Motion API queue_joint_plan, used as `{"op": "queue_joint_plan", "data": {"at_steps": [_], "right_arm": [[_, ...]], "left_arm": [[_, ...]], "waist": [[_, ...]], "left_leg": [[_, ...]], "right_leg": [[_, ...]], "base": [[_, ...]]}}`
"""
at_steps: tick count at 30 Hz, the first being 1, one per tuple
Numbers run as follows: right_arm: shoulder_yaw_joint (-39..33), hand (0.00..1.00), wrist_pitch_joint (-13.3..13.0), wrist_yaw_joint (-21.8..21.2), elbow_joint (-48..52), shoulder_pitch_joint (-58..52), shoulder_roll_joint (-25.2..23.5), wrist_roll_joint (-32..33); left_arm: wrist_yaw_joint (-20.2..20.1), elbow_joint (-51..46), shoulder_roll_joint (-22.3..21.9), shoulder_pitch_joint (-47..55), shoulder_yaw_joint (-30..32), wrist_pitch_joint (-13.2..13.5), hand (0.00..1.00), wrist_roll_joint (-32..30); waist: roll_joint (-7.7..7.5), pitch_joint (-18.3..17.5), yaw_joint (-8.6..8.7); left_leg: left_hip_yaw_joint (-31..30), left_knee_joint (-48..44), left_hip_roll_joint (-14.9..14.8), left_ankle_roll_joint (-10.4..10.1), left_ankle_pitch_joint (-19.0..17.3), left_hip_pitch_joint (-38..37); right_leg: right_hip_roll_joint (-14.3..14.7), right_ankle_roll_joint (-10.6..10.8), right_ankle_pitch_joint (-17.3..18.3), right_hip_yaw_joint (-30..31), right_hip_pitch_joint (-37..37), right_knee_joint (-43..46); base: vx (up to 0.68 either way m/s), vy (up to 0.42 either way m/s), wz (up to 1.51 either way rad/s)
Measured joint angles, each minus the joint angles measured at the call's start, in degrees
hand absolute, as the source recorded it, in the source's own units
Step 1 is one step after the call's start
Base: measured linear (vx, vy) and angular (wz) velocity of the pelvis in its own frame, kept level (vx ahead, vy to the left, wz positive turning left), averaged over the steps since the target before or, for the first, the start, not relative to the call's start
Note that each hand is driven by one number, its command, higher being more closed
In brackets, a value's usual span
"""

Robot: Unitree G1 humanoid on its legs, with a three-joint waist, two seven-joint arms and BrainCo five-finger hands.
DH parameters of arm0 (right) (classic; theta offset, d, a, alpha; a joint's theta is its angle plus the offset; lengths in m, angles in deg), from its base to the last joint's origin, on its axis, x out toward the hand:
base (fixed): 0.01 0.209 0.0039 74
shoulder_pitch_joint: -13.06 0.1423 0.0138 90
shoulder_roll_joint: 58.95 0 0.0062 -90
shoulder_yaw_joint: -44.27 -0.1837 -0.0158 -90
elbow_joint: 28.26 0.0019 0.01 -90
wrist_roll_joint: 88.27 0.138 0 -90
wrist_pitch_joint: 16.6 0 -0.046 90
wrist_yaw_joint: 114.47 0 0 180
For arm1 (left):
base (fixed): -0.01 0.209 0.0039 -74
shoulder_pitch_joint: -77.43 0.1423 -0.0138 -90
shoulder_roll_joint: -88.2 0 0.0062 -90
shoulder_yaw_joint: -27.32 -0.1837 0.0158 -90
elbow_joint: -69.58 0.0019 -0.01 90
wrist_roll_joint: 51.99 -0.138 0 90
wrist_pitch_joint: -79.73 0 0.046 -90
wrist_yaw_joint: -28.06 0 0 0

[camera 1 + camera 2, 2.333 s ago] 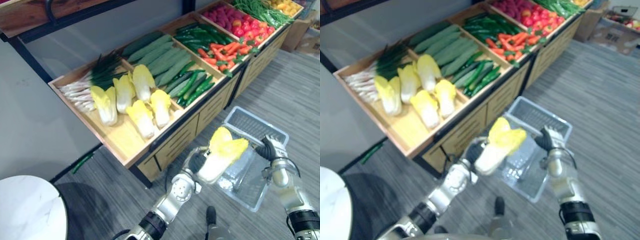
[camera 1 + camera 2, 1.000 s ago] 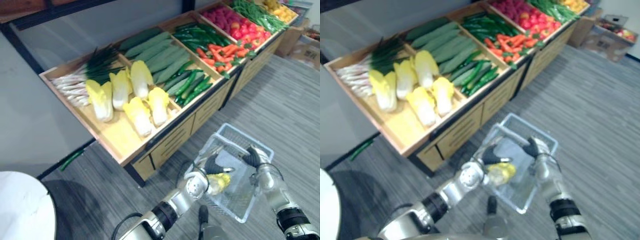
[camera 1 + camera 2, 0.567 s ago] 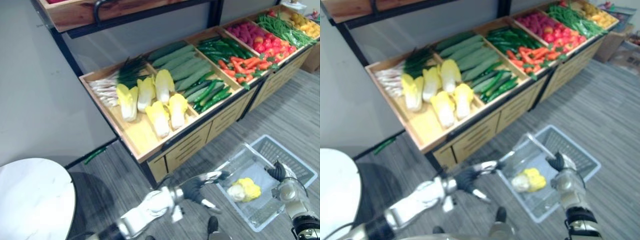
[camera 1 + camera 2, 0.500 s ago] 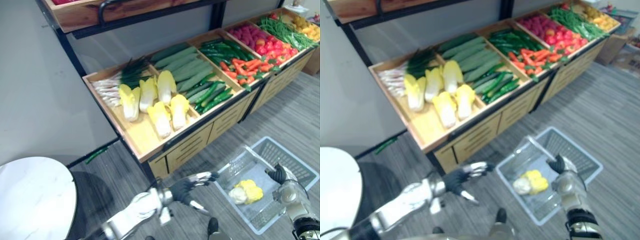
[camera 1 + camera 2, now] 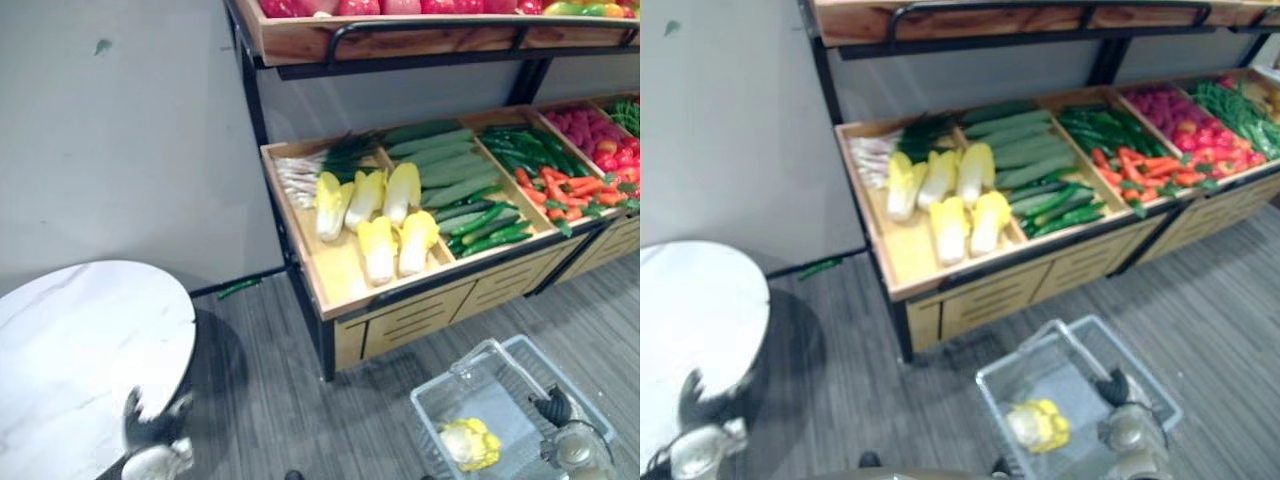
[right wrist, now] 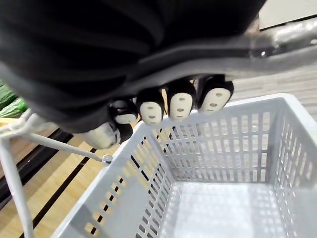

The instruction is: Pick vegetable in the basket

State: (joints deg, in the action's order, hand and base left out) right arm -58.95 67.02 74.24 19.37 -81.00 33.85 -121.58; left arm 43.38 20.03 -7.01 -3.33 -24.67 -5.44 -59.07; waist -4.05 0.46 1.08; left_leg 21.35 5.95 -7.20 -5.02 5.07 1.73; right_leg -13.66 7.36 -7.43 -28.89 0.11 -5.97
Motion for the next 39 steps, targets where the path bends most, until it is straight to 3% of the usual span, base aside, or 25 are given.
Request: {"op": "queue_joint_plan", "data": {"at_steps": [3, 5, 9, 15, 18, 22, 24, 25, 27, 28, 29, 30, 31, 32, 34, 36, 38, 39], "right_arm": [[0.06, 1.00, -0.73, -0.13, 2.84, -1.02, -0.75, -0.45], [0.10, 1.00, -2.16, -0.09, 4.15, -1.41, -0.73, -0.44], [0.46, 1.00, -3.05, -0.05, 5.22, -2.07, -0.71, -0.38], [3.79, 1.00, -3.63, -0.58, 5.54, -3.79, -0.59, -0.40], [3.61, 1.00, -3.57, -0.57, 5.54, -5.17, -0.62, -0.18], [-2.70, 1.00, -2.47, -0.40, 9.88, -8.36, -2.55, 0.92], [-4.80, 1.00, -1.90, -0.03, 12.86, -9.87, -4.58, 2.44], [-5.01, 1.00, -1.86, 0.37, 14.04, -10.05, -5.52, 3.07], [-4.92, 1.00, -1.89, 0.90, 17.16, -10.06, -7.40, 4.21], [-4.52, 1.00, -1.91, 0.98, 19.38, -9.49, -8.41, 4.20], [-2.77, 1.00, -2.34, 0.94, 20.66, -8.18, -8.87, 4.18], [-1.79, 1.00, -2.38, 0.98, 20.86, -7.09, -9.26, 4.20], [-1.51, 1.00, -2.57, 1.25, 21.25, -6.80, -9.40, 4.22], [-1.35, 1.00, -2.63, 1.35, 20.63, -6.57, -8.72, 4.21], [0.41, 1.00, -2.71, 1.95, 16.95, -3.83, -7.06, 4.21], [2.21, 1.00, -2.51, 1.95, 13.63, -0.87, -6.81, 4.18], [2.23, 1.00, -1.97, 1.99, 13.17, -0.75, -6.26, 4.14], [1.25, 1.00, -1.41, 1.99, 13.20, -1.11, -5.44, 4.07]], "left_arm": [[2.86, 5.08, 0.21, 1.22, 1.73, -1.19, 0.00, -3.95], [3.00, 9.86, 0.82, 2.20, 2.60, -1.48, 0.00, -8.93], [1.30, 14.05, 0.60, 3.42, 0.93, -2.98, 0.00, -11.03], [-4.77, 14.50, -2.36, 3.33, -11.63, -2.15, 0.00, -12.57], [-6.50, 14.50, -3.96, 3.47, -14.94, -1.69, 0.00, -11.00], [-8.72, 14.50, -5.28, 3.62, -19.95, -0.49, 0.00, -8.78], [-8.94, 14.49, -5.19, 4.26, -21.58, -0.36, 0.00, -8.78], [-8.92, 14.67, -4.91, 4.66, -22.32, -0.38, 0.00, -8.79], [-8.80, 15.66, -4.81, 4.08, -22.33, -0.40, 0.00, -8.83], [-8.56, 15.73, -4.68, 3.73, -22.27, -0.39, 0.00, -8.90], [-8.24, 16.01, -4.51, 3.92, -22.23, -0.31, 0.00, -8.98], [-8.16, 16.38, -4.23, 3.70, -22.12, -0.17, 0.00, -9.09], [-7.86, 16.49, -3.60, 3.38, -21.96, -0.11, 0.00, -9.34], [-7.87, 16.48, -3.46, 3.41, -22.11, 0.02, 0.00, -9.36], [-8.14, 16.49, -3.38, 3.43, -22.61, 0.04, 0.00, -9.36], [-8.28, 16.53, -3.02, 2.16, -22.26, -0.01, 0.00, -9.26], [-8.55, 16.61, -3.31, -0.30, -21.60, 0.03, 0.00, -8.95], [-8.62, 16.56, -4.65, -1.53, -21.58, 0.13, 0.00, -8.81]], "waist": [[-0.18, -0.02, -0.13], [-0.26, -0.20, -0.13], [-0.29, -0.20, 0.03], [-0.13, -0.24, 0.41], [0.06, -0.31, 0.49], [-0.05, 0.55, 1.08], [-0.05, 0.66, 2.02], [-0.06, 0.67, 2.12], [0.71, 0.84, 2.14], [1.16, 1.15, 1.99], [2.70, 2.07, 1.55], [2.02, 3.47, 1.34], [0.74, 4.42, 2.13], [0.18, 4.34, 1.81], [0.12, 4.36, 1.70], [-0.88, 5.10, 1.40], [-0.18, 6.52, 1.55], [1.28, 6.73, 1.79]], "left_leg": [[0.17, -0.01, 0.06, 0.13, -0.32, -0.21], [1.59, -0.01, -0.03, -0.13, -0.93, -1.28], [3.63, -0.01, -0.30, -0.65, -1.57, -2.77], [5.62, -0.01, -0.32, -1.01, -1.93, -4.05], [5.65, -0.02, -0.34, -0.97, -1.94, -4.58], [5.45, -0.38, 0.18, -0.61, -2.82, -6.23], [6.19, -0.14, 0.26, -0.54, -3.10, -6.74], [7.21, -0.04, 0.13, -0.43, -3.29, -6.75], [11.48, -0.13, -1.65, 0.02, -3.59, -5.77], [15.47, -0.40, -2.90, 0.16, -3.50, -5.73], [21.16, -0.13, -5.90, 1.83, -3.06, -6.47], [24.54, -0.08, -6.22, 2.12, -3.06, -7.55], [29.15, -0.09, -6.42, 2.20, -3.09, -9.11], [33.58, -0.09, -6.76, 2.19, -3.11, -10.78], [40.03, -0.72, -7.56, 2.01, -2.91, -12.73], [45.55, -5.60, -9.72, 1.95, -3.49, -12.90], [48.15, -10.30, -12.11, 1.73, -4.69, -12.40], [48.18, -8.66, -11.46, 0.90, -5.06, -11.78]], "right_leg": [[-0.18, 0.26, -0.31, 0.17, 0.12, 0.01], [-0.04, 0.27, -0.31, 1.31, 0.11, 0.03], [0.38, 0.22, -0.28, 3.65, 0.03, 0.15], [0.30, 0.24, 0.23, 5.70, -0.70, 1.29], [0.16, 0.34, 0.85, 5.79, -0.66, 2.31], [-2.31, 0.71, 5.22, 5.79, -2.32, 10.72], [-3.12, 0.80, 5.56, 6.46, -3.65, 13.62], [-2.88, 0.38, 4.45, 8.05, -5.14, 14.37], [-0.04, -0.19, -1.71, 11.99, -9.19, 14.13], [2.97, -1.30, -9.67, 12.71, -12.17, 11.57], [6.39, -2.58, -18.36, 10.29, -11.87, 4.70], [6.04, -5.39, -14.78, 5.77, -12.20, 8.18], [2.29, -11.51, -1.21, -6.24, -12.75, 22.54], [-1.63, -13.78, 5.47, -14.94, -11.05, 33.65], [-5.67, -13.53, 8.59, -20.55, -7.69, 41.29], [-7.37, -12.21, 8.54, -19.39, -7.28, 41.45], [-3.53, -12.63, 8.32, -16.93, -7.97, 37.73], [0.75, -12.56, 8.35, -12.47, -7.83, 31.45]], "base": [[0.06, 0.016, -0.03], [0.05, 0.011, -0.27], [0.04, -0.008, -0.33], [0.02, -0.013, -0.15], [0.01, -0.003, -0.04], [0.01, 0.025, 0.09], [-0.02, 0.035, -0.14], [-0.06, 0.028, -0.77], [-0.08, 0.035, -1.21], [-0.08, 0.049, -2.08], [-0.09, 0.076, -2.27], [-0.17, 0.057, -2.19], [-0.16, 0.059, -1.90], [-0.13, 0.032, -1.82], [0.01, -0.027, -1.82], [0.09, -0.169, -1.72], [0.02, -0.289, -1.05], [-0.14, -0.261, -1.01]]}}
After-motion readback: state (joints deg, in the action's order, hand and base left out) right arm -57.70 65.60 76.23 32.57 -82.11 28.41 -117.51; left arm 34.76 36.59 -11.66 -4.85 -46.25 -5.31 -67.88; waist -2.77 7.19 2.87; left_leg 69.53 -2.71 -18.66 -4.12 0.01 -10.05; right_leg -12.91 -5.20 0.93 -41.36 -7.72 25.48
